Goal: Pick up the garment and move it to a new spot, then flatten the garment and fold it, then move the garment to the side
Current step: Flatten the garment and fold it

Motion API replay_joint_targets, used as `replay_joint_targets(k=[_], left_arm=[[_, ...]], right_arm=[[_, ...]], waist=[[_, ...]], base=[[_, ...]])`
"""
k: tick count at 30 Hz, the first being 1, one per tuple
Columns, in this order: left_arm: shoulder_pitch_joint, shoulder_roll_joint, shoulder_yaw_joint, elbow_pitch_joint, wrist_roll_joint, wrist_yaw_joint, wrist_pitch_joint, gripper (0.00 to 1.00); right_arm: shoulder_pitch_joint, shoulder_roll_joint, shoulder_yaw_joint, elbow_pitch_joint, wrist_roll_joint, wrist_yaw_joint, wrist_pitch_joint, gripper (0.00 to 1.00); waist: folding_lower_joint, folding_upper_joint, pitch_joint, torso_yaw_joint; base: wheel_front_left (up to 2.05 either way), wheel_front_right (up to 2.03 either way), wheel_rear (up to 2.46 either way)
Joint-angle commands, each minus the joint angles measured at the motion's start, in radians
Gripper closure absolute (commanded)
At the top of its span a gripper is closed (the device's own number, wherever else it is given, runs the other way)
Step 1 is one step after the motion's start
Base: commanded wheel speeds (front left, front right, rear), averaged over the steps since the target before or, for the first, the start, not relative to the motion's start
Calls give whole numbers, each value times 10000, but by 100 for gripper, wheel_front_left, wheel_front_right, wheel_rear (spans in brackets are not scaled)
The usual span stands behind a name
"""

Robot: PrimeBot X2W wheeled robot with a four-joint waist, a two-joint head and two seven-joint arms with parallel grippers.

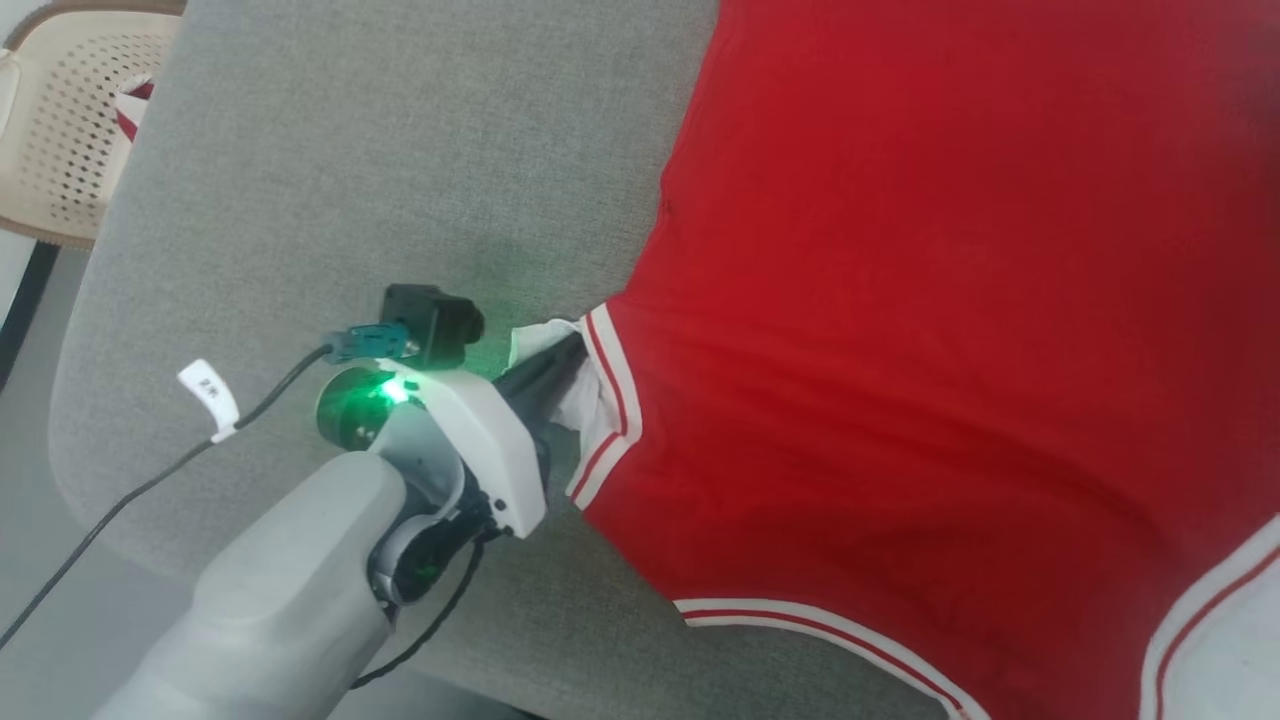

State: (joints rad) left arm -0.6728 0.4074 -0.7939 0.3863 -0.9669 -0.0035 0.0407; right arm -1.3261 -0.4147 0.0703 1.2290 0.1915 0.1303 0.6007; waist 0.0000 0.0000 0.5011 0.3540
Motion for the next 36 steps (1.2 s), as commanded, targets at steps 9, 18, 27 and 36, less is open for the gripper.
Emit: replay_joint_targets(k=[9, 18, 27, 36], left_arm=[[598, 635, 269, 961, -179, 45, -327, 100], [1228, 1260, 486, 770, -417, 318, -311, 100], [1764, 1754, 632, 21, -634, 773, -125, 100], [1922, 1922, 592, -486, -605, 969, 44, 100]], right_arm=[[1130, 516, 1502, -764, 879, 6, -35, 100], [3400, -239, 3421, -4141, 3598, 5, 738, 100], [6989, -1757, 3356, -8338, 5570, 5, 1810, 100], [10542, -1439, 1975, -10025, 5542, 5, 2770, 100]], waist=[[0, 0, -955, -1008], [0, 0, -1747, -1989], [0, 0, -2061, -2541], [0, 0, -2018, -2462]], base=[[0, 0, 0], [0, 0, 0], [0, 0, 0], [0, 0, 0]])
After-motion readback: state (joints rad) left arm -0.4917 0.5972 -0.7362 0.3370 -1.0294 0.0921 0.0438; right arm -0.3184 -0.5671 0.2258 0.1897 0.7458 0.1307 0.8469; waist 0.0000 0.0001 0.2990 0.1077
